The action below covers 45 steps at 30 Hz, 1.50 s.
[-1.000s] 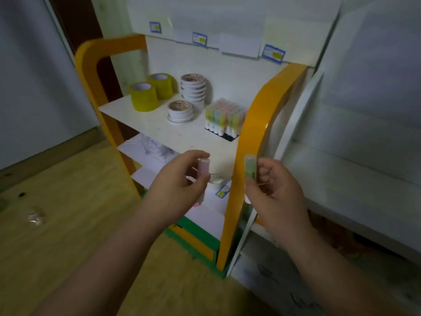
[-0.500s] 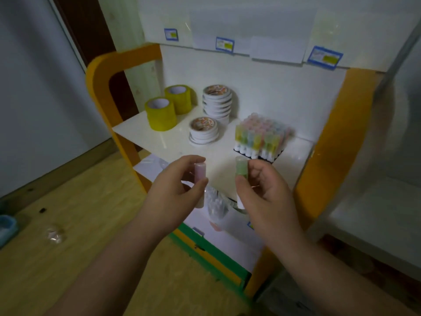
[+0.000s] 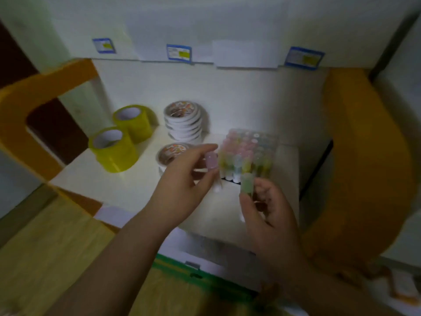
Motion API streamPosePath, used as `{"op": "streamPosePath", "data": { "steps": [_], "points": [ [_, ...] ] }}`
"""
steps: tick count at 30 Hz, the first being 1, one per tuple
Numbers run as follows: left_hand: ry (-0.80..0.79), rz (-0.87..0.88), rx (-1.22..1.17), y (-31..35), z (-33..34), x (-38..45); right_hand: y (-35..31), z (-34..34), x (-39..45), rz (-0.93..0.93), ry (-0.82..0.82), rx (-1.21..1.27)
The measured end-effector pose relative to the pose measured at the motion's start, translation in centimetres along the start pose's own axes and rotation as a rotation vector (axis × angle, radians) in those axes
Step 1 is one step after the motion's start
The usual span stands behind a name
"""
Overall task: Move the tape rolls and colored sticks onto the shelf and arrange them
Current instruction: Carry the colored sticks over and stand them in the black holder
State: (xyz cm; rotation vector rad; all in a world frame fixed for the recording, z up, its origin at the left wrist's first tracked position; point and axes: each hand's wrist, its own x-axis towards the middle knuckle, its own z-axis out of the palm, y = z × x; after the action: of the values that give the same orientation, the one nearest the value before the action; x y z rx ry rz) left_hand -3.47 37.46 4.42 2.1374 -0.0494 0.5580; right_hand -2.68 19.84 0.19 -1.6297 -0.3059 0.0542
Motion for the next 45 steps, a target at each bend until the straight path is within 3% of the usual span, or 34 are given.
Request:
{"op": "streamPosePath", "data": {
  "steps": [9,21,34,45],
  "points": [
    [-0.360,0.300,0.021,-2.2,5.9,8.2,1.0,0.6,-0.1,-0.013,0.320,-0.100],
    [-0.261,0.844,0.390,-7.2,7.5,8.7,2.2,1.7,-1.0,-0.004,0.563,-0.164],
    [-0.292,0.807,0.511,-7.8,7.5,7.4,3.5,1.1,2.7,-0.016,0.624,-0.380],
    [-0.313,0.771,0.458,-7.3,7.2,7.7,5.7,0.4,6.3,-0.011,0.516,-0.628]
  ]
}}
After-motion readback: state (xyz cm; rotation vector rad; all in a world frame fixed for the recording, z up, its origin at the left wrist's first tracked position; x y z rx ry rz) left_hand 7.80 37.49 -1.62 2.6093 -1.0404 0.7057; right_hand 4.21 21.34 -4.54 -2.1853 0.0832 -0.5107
